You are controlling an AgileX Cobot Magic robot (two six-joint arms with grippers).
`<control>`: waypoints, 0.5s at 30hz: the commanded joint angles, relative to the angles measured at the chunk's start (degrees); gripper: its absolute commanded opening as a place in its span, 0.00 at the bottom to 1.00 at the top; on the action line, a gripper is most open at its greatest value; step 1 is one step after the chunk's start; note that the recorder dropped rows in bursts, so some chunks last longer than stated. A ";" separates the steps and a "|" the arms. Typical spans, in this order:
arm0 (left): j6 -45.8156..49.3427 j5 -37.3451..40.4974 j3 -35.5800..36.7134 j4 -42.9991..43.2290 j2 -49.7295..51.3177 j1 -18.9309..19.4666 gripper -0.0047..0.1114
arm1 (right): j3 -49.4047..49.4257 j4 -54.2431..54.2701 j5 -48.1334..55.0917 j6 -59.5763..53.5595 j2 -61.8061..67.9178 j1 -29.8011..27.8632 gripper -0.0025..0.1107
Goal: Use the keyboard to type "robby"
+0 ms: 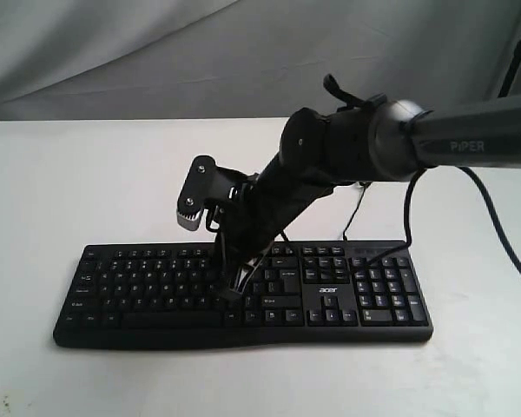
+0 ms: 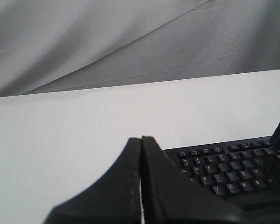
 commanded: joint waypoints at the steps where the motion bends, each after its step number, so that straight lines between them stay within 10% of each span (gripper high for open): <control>1: -0.16 -0.33 0.25 0.27 -0.20 -0.32 0.04 | 0.21 -0.04 0.84 -0.52 -0.18 -0.53 0.02; 15: -0.16 -0.33 0.25 0.27 -0.20 -0.32 0.04 | 0.21 -1.15 2.35 -0.61 -0.08 -0.53 0.02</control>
